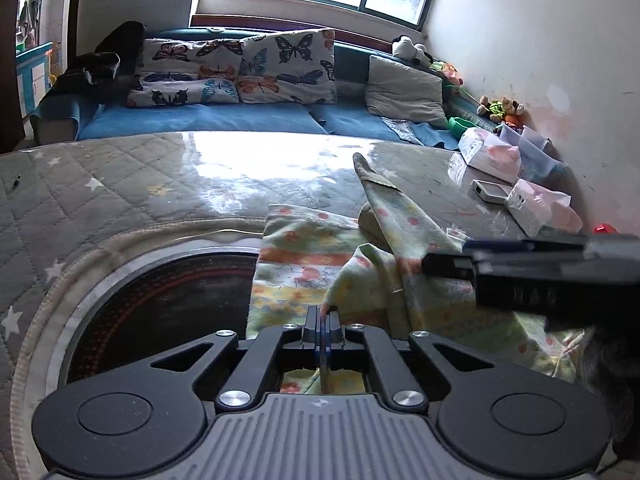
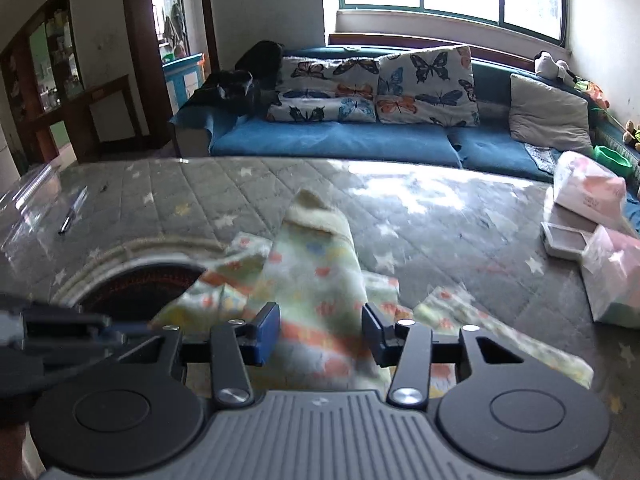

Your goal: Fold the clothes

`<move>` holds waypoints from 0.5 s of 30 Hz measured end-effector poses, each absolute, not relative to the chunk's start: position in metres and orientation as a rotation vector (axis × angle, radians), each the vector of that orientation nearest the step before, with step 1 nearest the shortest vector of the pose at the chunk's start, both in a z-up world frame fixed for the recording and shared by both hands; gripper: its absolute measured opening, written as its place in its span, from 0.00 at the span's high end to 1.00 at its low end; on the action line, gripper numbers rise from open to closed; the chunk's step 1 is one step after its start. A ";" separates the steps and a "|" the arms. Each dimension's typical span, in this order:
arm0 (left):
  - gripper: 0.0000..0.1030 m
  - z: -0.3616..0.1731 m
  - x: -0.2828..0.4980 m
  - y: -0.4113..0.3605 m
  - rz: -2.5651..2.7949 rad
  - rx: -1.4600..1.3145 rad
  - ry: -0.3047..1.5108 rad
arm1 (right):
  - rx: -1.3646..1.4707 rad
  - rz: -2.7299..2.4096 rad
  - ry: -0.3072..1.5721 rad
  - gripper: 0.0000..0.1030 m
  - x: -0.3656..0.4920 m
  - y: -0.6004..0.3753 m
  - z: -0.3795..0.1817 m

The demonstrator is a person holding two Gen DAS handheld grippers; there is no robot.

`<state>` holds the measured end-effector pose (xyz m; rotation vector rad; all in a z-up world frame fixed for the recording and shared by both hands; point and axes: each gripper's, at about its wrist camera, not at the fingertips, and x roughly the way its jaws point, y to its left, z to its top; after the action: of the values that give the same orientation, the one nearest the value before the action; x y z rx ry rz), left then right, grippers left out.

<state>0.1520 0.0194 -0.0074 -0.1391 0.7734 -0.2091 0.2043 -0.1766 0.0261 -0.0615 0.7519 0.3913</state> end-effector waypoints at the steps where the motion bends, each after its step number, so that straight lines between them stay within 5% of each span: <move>1: 0.98 -0.009 0.152 0.019 -0.209 -0.137 0.778 | -0.064 0.387 0.752 0.49 0.210 -0.174 0.024; 6: 0.97 -0.018 0.155 0.019 -0.209 -0.145 0.804 | -0.082 0.363 0.781 0.47 0.240 -0.165 0.011; 12: 0.90 -0.022 0.159 0.017 -0.196 -0.140 0.820 | -0.047 0.412 0.819 0.93 0.243 -0.176 0.006; 15: 0.77 -0.020 0.160 0.015 -0.178 -0.123 0.814 | -0.019 0.415 0.780 0.96 0.232 -0.188 0.017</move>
<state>0.1598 0.0151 -0.0202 -0.1230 0.8141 -0.1785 0.2321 -0.1885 0.0168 -0.0192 0.7795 0.4147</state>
